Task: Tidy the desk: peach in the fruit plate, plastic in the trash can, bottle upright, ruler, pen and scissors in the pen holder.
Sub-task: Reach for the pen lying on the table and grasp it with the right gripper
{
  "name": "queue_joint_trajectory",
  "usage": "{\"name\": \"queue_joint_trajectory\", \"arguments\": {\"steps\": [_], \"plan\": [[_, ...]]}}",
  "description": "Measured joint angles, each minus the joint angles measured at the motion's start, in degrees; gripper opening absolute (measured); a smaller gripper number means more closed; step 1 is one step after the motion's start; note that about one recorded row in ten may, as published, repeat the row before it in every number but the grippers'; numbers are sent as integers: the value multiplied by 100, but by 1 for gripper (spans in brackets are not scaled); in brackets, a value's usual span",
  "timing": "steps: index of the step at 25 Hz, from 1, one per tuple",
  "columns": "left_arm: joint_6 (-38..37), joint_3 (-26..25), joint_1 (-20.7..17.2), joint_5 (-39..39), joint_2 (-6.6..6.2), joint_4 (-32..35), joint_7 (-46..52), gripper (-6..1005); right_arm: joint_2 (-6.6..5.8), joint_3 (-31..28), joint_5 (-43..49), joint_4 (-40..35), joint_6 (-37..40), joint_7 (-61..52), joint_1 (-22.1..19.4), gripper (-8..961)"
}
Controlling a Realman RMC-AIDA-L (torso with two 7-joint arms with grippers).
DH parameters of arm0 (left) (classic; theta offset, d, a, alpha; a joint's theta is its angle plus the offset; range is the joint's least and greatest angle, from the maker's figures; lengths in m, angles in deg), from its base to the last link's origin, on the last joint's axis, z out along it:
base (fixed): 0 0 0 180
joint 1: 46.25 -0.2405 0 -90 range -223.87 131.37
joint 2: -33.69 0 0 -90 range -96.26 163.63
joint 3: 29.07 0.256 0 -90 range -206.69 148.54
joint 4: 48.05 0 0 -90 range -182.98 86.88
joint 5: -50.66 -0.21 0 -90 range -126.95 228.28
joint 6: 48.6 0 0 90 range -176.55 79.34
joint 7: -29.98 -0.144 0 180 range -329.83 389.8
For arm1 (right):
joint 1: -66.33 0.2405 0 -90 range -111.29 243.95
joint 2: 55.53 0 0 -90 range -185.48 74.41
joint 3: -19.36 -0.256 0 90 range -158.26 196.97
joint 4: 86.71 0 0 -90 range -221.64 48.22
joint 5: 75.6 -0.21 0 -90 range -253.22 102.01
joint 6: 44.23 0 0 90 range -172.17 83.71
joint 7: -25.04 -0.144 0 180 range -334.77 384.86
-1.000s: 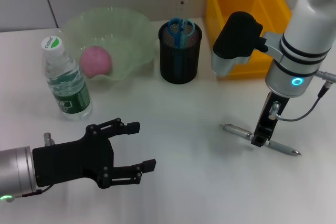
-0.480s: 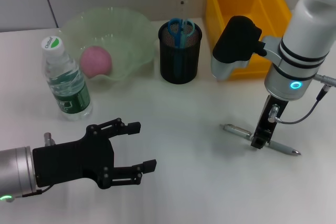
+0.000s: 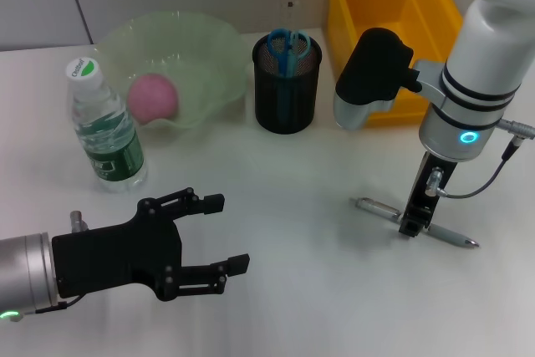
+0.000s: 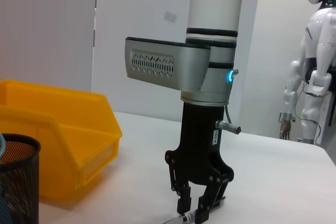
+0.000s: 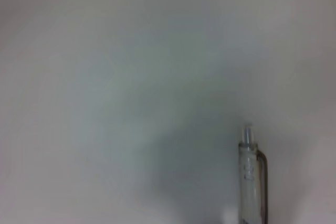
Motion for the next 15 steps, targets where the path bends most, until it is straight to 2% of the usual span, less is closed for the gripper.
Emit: {"name": "queue_joint_trajectory", "arguments": {"steps": [6,15], "plan": [[-2,0,0,0,0,7,0,868,-1,3,-9,-1,-2,-17,10,291],[-2,-9,0,0,0,7,0,868,-1,3,-13,105,-25,-18,36,223]]}}
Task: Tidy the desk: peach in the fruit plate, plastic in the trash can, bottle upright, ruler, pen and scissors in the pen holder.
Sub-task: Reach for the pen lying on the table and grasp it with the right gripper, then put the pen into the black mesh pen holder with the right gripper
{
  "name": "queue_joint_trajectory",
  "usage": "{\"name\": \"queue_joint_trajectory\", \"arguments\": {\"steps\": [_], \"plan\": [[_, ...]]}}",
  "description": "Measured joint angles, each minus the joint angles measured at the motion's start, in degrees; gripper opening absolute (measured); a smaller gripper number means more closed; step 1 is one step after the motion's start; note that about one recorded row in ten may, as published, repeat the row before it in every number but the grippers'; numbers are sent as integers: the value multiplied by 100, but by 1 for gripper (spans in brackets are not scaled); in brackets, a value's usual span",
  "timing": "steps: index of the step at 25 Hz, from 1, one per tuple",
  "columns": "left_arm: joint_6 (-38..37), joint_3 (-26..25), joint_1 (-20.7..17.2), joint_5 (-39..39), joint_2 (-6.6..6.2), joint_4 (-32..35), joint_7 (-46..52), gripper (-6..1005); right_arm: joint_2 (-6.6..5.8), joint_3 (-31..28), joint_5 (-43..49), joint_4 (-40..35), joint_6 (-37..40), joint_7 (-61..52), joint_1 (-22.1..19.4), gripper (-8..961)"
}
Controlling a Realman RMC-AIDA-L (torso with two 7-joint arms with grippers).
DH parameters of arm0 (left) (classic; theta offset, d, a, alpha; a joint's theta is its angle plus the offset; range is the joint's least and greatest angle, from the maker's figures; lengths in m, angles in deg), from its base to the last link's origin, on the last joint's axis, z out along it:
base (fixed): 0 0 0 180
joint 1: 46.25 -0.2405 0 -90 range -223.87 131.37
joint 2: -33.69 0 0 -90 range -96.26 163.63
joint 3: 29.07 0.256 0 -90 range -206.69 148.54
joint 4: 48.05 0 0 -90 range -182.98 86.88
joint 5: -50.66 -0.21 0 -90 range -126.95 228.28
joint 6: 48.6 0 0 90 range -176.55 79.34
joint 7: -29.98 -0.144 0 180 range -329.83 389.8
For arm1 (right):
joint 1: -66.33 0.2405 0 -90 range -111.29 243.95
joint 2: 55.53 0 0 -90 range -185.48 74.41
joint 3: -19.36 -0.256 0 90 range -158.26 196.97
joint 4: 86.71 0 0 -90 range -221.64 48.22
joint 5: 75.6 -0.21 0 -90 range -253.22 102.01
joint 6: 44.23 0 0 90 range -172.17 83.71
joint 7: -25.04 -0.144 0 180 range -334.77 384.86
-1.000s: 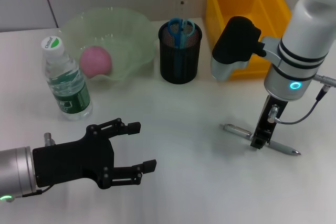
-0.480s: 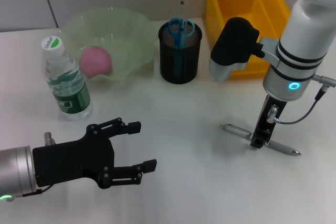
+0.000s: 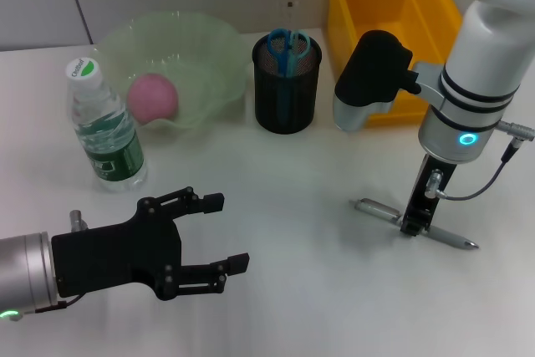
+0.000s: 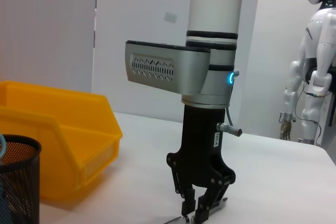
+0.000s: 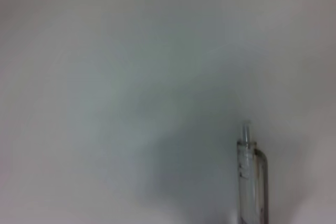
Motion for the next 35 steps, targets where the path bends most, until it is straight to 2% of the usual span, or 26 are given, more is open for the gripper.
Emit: {"name": "queue_joint_trajectory", "arguments": {"steps": [22,27,35], "plan": [[-61,-58,0,0,0,-1,0,867,-1,82,23,-15,-7,-21,-10,121],[-62,-61,0,0,0,-1,-2,867,-18,-298,-63,-264,80,-19,-10,119],[-62,-62,29,0,0,-1,-13,866,-49,-1050,-770,-746,193,385,-85,119]]}}
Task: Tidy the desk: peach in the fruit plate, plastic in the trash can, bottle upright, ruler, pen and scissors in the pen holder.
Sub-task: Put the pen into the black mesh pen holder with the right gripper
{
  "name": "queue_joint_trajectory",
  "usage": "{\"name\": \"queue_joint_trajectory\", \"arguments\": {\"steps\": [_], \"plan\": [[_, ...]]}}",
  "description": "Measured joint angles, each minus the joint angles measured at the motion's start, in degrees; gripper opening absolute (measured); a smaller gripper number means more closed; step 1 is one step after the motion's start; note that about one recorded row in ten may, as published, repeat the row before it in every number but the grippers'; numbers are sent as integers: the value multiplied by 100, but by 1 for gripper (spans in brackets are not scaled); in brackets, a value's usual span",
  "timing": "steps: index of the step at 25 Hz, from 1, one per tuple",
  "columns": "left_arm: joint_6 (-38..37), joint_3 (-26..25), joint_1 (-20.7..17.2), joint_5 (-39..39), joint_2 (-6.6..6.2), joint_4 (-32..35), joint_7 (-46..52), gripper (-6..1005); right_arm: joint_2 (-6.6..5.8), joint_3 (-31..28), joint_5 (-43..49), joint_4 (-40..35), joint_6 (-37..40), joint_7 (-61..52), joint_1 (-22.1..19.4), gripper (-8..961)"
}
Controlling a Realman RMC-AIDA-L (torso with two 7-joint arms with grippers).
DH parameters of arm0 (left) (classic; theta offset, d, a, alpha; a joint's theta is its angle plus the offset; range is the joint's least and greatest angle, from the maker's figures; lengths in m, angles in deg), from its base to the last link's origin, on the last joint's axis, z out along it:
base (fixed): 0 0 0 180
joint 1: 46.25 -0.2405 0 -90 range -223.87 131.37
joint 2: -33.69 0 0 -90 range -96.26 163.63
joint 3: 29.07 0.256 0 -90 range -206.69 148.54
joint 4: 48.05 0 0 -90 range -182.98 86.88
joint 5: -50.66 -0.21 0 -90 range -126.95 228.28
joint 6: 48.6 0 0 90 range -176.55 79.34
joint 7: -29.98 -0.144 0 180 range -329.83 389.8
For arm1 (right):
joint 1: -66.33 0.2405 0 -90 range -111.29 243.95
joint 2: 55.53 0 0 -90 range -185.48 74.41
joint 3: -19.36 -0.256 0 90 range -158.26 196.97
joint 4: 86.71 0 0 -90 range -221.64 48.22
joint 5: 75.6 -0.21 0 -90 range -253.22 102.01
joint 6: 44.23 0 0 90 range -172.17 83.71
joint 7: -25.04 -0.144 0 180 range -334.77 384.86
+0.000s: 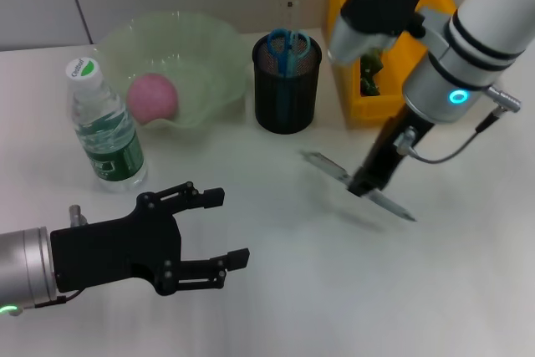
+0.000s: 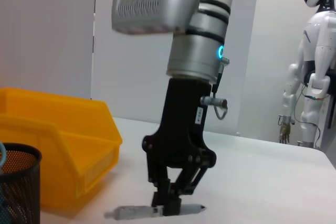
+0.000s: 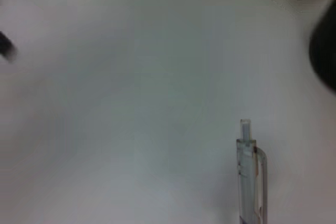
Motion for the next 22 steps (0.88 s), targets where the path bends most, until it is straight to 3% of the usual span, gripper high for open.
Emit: {"name": "queue_joint_trajectory", "arguments": {"steps": [10,14,22], "plan": [[-4,-17,89,0,-16,-16,3,866,-4,-1112,-2035,-646,-289,1363,-867,119],[28,-18,94,-11,-18,-59,-25,866,-4,-1460,-3276,-457,-745,2368,-1334,119],[106,-84,39,-16,-8,-89,-65,865,-2,-1519,-4991,187,-1455,3678,-1662,120]]}}
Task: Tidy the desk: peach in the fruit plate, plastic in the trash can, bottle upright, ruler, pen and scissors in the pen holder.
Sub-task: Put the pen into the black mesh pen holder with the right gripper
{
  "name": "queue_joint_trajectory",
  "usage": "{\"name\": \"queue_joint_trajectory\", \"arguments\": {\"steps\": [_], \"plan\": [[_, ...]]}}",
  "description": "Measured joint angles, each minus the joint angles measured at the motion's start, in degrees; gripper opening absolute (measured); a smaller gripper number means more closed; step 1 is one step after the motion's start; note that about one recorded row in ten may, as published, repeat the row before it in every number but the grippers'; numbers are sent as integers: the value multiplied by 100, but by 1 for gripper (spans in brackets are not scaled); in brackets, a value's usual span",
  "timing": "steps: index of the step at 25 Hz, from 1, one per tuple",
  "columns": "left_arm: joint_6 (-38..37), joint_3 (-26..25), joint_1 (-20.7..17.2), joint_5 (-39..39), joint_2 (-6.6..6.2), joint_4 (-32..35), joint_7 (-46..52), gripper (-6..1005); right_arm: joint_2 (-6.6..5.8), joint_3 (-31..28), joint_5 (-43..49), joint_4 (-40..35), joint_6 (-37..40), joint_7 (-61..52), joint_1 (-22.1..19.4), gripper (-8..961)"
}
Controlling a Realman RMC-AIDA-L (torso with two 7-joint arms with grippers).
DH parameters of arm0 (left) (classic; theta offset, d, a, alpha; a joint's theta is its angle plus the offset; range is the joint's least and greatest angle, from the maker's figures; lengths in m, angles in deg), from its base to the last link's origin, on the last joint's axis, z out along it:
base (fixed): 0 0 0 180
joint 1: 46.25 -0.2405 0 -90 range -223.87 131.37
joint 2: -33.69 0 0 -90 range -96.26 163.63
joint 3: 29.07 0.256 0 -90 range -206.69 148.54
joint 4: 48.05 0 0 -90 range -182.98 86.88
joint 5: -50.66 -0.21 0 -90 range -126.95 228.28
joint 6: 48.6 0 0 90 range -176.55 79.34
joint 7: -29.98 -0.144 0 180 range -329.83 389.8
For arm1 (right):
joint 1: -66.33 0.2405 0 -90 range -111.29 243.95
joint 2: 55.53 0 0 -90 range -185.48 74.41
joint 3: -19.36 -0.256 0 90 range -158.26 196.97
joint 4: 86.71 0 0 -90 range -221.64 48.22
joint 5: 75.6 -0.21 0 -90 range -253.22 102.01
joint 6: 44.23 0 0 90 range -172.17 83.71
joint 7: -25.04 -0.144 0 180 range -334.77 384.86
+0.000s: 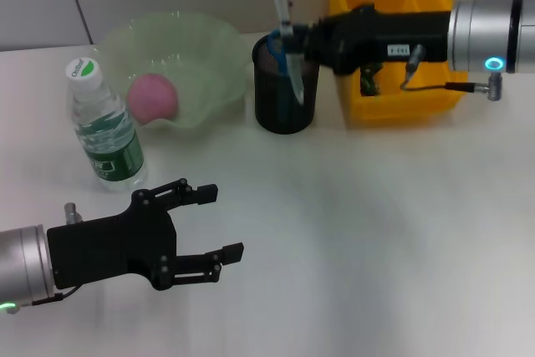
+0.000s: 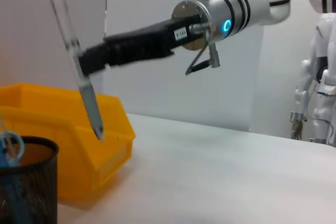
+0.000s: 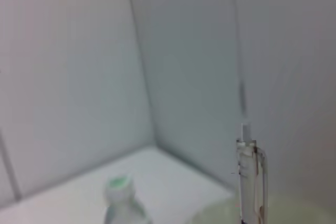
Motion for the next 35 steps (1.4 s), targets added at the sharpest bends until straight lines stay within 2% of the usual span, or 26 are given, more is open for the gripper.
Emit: {"name": "queue_joint_trajectory", "arguments": {"steps": [7,8,9,11,13,15,21,35], "plan": [[104,-244,-18,-2,72,-199,-218,865,15,-38,-1747,1154,-878,1532,19,120],[105,-296,-21,-2,84,-223,-264,865,15,-38,-1747,1154,-878,1532,19,120],[103,-494,-46,-2,152,-309,-417,865,14,-39,-1904,1245,-949,1674,29,120],[104,-581,-56,-2,195,-344,-496,865,13,-41,-2105,1409,-1130,1894,68,120],[104,-581,-56,-2,195,-344,-496,865,11,-35,-2160,1554,-1334,2004,141,120],[239,-881,-46,5,290,-582,-798,864,11,-17,-2166,1693,-1485,2094,230,119],[540,-976,-7,83,332,-817,-1044,864,19,-2,-2174,2079,-1748,2301,436,119],[686,-1075,-135,520,344,-1207,-1490,863,54,-2,-2266,2650,-1900,2598,669,119]]}}
